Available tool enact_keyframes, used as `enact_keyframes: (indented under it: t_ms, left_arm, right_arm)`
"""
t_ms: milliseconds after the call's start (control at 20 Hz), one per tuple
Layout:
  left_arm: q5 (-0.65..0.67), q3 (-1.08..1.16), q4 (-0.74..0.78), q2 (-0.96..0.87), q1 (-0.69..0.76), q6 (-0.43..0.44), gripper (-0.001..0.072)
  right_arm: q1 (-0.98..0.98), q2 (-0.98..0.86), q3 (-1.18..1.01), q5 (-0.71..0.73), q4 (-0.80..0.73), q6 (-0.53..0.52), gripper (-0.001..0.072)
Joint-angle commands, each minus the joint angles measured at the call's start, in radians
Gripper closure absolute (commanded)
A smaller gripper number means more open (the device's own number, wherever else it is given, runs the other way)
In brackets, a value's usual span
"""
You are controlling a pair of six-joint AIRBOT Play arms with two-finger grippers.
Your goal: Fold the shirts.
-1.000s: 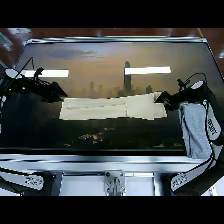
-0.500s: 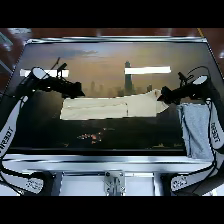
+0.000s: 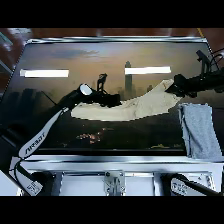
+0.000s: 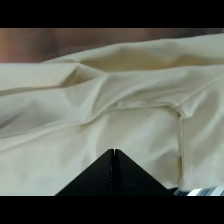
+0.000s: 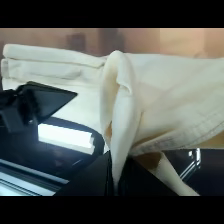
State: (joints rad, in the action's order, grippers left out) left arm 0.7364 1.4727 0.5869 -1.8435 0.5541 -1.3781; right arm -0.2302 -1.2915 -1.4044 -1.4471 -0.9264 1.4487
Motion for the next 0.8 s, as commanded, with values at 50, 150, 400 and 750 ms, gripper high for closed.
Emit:
enact_keyframes:
  t_ms: [50,150,400,750]
  left_arm:
    - [-0.048,0.075,-0.152,-0.099,0.134,0.008,0.0671]
    - [-0.047,0.119,-0.221,-0.137,0.175,0.008,0.0671]
    - [0.051,0.144,-0.246,-0.138,0.08,0.062,0.0675]
    - [0.288,0.145,0.198,0.208,-0.368,0.019,0.0676]
  right_arm:
    - [0.002,0.134,-0.001,-0.05,0.004,0.079,0.0649]
    - [0.002,0.162,-0.001,-0.049,0.005,0.098,0.0649]
    - [0.044,0.166,-0.001,0.025,0.029,0.116,0.0649]
    - [0.448,-0.033,-0.001,0.374,0.045,0.119,0.0649]
